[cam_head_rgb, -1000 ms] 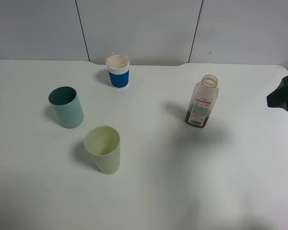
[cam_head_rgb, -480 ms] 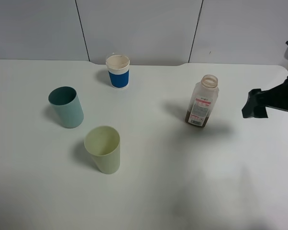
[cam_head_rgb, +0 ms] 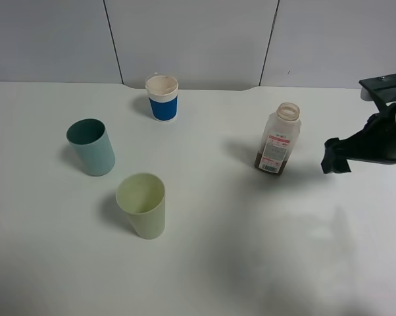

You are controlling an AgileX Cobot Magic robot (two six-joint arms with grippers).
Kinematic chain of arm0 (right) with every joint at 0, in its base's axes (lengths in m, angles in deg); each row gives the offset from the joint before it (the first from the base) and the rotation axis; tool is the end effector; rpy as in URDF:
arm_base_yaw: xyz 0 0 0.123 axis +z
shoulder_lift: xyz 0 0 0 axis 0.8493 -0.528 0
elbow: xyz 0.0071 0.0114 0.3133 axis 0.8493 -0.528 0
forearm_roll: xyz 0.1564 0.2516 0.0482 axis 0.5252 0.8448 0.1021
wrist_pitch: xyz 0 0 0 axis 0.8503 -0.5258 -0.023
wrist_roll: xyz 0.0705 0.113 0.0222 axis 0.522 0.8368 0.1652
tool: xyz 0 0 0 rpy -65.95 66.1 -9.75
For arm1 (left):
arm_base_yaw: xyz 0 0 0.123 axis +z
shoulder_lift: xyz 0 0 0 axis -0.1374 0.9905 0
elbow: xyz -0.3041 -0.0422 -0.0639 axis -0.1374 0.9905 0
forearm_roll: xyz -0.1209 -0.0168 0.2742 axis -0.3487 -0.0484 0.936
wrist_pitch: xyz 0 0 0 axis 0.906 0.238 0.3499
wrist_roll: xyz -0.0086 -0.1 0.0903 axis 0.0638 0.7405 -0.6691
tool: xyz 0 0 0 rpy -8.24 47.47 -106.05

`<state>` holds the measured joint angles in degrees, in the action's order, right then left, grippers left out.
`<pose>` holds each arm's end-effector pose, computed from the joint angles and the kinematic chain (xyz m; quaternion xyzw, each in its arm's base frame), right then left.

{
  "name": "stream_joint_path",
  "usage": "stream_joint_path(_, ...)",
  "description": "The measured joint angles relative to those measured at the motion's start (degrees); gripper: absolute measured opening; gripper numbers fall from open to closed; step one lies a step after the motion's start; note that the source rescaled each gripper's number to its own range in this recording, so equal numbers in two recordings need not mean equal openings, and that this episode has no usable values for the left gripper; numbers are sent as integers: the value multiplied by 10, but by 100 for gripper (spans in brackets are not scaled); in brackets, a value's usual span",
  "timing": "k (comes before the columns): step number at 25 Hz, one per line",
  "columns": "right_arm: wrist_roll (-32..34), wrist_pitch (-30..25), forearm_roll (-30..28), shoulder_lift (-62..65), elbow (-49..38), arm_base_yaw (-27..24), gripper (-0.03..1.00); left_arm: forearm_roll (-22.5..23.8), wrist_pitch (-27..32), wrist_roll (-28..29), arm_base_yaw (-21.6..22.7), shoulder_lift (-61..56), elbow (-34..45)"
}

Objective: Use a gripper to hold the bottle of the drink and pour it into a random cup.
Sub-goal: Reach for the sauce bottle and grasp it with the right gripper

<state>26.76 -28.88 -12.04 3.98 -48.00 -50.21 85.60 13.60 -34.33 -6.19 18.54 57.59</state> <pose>0.2978 0.0306 0.1453 -0.1113 0.9653 -0.0352 0.2337 0.0468 0.0054 0.2852 -0.0226 0.8474 0.0195 0.5302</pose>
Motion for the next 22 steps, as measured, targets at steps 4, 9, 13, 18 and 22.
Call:
stream_joint_path(4,0,120,-50,-3,-52,0,100,0,0,0,0,0,0)
stream_joint_path(9,-1,257,-114,-4,-114,0,100,0,0,0,0,0,0)
stream_joint_path(13,0,332,-186,-4,-142,0,100,0,0,0,0,0,0)
stream_joint_path(18,2,380,-258,-4,-153,0,100,0,0,0,0,0,0)
stream_joint_path(22,2,414,-278,-5,-154,0,100,0,0,0,0,0,0)
